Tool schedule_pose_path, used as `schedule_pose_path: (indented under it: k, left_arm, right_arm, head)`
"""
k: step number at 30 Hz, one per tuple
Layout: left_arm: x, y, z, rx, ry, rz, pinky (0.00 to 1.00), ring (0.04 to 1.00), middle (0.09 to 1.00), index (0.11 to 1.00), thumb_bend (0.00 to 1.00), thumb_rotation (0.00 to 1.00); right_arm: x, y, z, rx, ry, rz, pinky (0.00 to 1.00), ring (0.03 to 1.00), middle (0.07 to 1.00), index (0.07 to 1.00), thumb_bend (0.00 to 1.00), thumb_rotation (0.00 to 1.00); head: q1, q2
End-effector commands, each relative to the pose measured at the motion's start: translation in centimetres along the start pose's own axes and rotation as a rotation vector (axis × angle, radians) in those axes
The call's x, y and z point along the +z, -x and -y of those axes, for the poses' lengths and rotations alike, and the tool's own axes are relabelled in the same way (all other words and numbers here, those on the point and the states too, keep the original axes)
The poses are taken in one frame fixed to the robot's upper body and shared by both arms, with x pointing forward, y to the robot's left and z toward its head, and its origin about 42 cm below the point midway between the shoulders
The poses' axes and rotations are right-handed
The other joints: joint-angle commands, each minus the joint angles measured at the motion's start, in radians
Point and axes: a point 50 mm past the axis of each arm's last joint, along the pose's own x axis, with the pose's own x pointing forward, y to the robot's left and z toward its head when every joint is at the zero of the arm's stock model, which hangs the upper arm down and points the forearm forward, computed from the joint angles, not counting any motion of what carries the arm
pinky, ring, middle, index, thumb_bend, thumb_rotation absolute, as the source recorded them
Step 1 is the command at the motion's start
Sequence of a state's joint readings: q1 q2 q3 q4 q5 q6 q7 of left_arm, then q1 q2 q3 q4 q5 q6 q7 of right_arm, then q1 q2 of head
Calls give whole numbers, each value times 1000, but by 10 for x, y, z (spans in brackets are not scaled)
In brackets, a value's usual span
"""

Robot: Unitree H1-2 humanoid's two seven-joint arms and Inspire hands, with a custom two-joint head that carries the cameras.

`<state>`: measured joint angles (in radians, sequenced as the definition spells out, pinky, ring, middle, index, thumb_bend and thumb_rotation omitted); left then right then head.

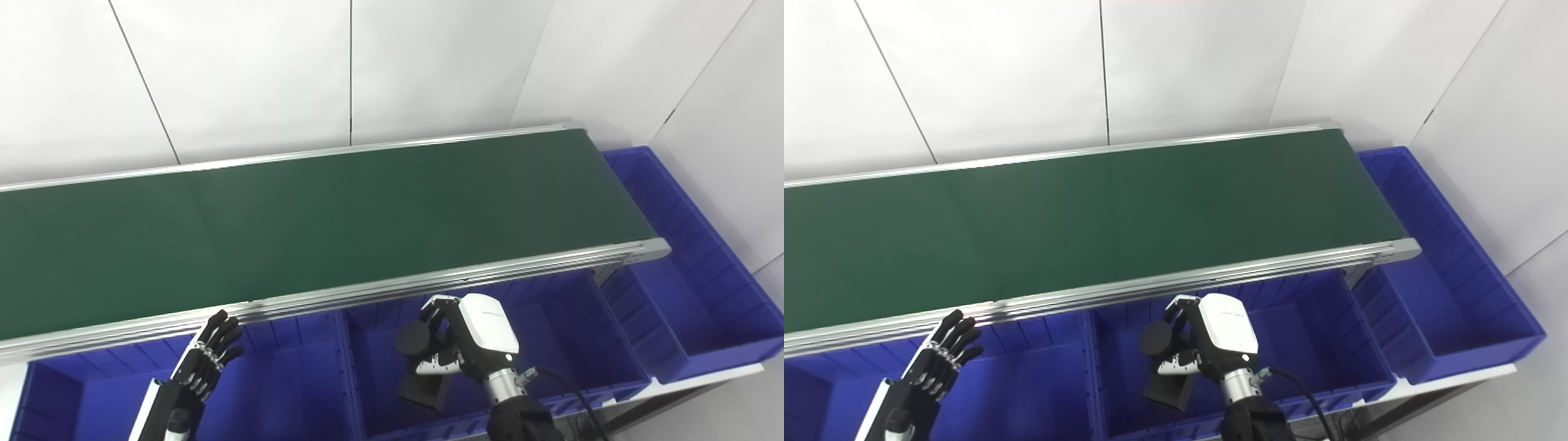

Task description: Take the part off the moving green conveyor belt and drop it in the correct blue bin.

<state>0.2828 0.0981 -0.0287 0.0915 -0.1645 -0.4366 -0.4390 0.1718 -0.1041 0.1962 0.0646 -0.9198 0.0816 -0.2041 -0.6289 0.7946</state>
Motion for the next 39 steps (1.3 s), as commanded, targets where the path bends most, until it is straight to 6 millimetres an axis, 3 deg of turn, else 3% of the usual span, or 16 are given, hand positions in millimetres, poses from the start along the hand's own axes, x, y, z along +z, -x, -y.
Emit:
schedule_pose_path:
  k: [1, 14, 20, 22, 23, 24, 28, 31, 39]
  left_arm:
    - [10, -6, 0, -15, -28, 63, 855, 905, 918, 931, 893, 938]
    - [13, -3, 4, -13, -30, 66, 858, 910, 922, 931, 877, 937]
    - [13, -3, 3, -7, -30, 70, 848, 904, 916, 925, 859, 927]
    - [13, -3, 3, -10, -31, 70, 849, 906, 919, 930, 862, 928]
    - [13, -3, 3, -10, -32, 69, 849, 906, 919, 930, 865, 928]
    - [13, -3, 3, -9, -33, 69, 848, 906, 917, 929, 869, 928]
    - [13, -3, 2, -10, -32, 69, 853, 909, 919, 929, 869, 929]
    - [13, -3, 1, -10, -31, 69, 854, 908, 918, 926, 871, 923]
    - [12, -3, 1, -8, -32, 64, 855, 907, 915, 923, 870, 920]
  right_arm:
    - [1, -10, 7, -50, 10, -25, 234, 293, 398, 521, 518, 0]
    - [-7, -25, -13, 17, 69, -61, 283, 358, 421, 525, 521, 0]
    - [-7, -25, -16, 65, 107, -85, 210, 283, 403, 524, 519, 0]
    - [-6, -25, -14, 95, 118, -99, 296, 395, 449, 519, 523, 9]
    - [-5, -24, -13, 123, 117, -107, 393, 507, 574, 603, 794, 290]
    - [-5, -23, -12, 153, 118, -115, 468, 588, 653, 664, 888, 442]
    - [-4, -22, -10, 250, 142, -145, 622, 740, 781, 766, 992, 679]
    - [-2, -21, -9, 291, 157, -153, 666, 783, 826, 813, 1000, 760]
    - [-2, -20, -7, 301, 152, -159, 669, 778, 809, 814, 1000, 749]
  head:
    - [4, -2]
    - [22, -2]
    - [24, -1]
    - [27, -2]
    - [27, -2]
    - [28, -2]
    - [26, -2]
    - [26, -1]
    - [27, -2]
